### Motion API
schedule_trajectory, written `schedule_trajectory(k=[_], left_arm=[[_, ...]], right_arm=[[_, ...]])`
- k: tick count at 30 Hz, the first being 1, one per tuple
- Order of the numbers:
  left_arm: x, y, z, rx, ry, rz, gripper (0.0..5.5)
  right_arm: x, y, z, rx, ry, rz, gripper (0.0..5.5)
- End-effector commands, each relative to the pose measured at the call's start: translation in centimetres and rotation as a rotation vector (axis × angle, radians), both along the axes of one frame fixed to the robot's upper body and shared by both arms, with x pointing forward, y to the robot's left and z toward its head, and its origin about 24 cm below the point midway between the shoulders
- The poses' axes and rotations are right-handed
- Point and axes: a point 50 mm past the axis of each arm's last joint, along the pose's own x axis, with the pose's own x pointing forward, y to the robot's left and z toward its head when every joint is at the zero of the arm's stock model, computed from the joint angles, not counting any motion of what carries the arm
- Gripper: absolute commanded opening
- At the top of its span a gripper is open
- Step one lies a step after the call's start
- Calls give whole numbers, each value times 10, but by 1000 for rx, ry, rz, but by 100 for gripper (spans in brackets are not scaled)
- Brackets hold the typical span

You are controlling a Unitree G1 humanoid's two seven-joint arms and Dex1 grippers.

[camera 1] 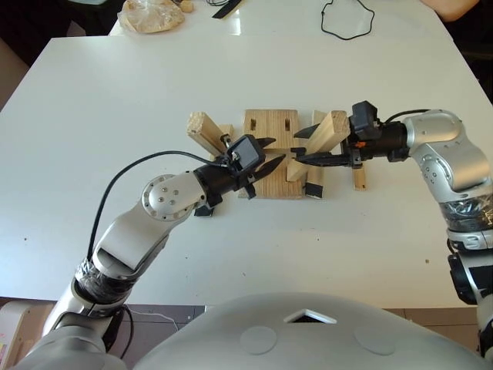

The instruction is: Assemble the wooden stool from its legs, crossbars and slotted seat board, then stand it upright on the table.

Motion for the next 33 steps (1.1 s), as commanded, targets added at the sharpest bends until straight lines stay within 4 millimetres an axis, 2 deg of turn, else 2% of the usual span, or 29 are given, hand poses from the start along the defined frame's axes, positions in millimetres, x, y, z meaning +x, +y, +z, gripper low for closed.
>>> schedule_trajectory(k=[1, 6, 12, 15, 17, 18, 21, 23, 27, 29, 30, 31, 33], left_arm=[[-2, 2, -29, 75, 144, 52, 127], [-10, 0, -39, 102, 194, 22, 87], [-18, 8, -58, 182, 293, -32, 24], [-16, 11, -69, 212, 317, -35, 0], [-10, 7, -65, 157, 290, -20, 0], [-4, 4, -55, 76, 254, -3, 0], [11, -2, 11, -317, 42, 41, 0], [12, 2, 49, -511, -40, 49, 0], [3, 11, 106, -734, -167, -5, 0], [14, 35, 134, -854, -280, 157, 0], [23, 58, 145, -922, -340, 308, 0], [29, 80, 150, -977, -364, 441, 0], [35, 121, 150, -949, -405, 639, 0]], right_arm=[[-10, 8, -20, -121, 33, 17, 201], [-10, 13, -18, -105, 57, -11, 201], [-4, 24, -2, -21, 134, -70, 201], [-4, 25, -2, -23, 141, -86, 201], [-5, 26, -3, -22, 144, -95, 201], [-5, 25, -5, -25, 144, -100, 201], [-6, 17, -10, -52, 145, -130, 201], [-6, 13, -12, -66, 146, -147, 201], [-3, 8, -15, -86, 155, -161, 201], [-2, 4, -17, -99, 158, -173, 201], [-1, 1, -19, -103, 162, -183, 201], [-1, -2, -20, -105, 167, -192, 201], [0, -7, -24, -111, 177, -205, 201]])
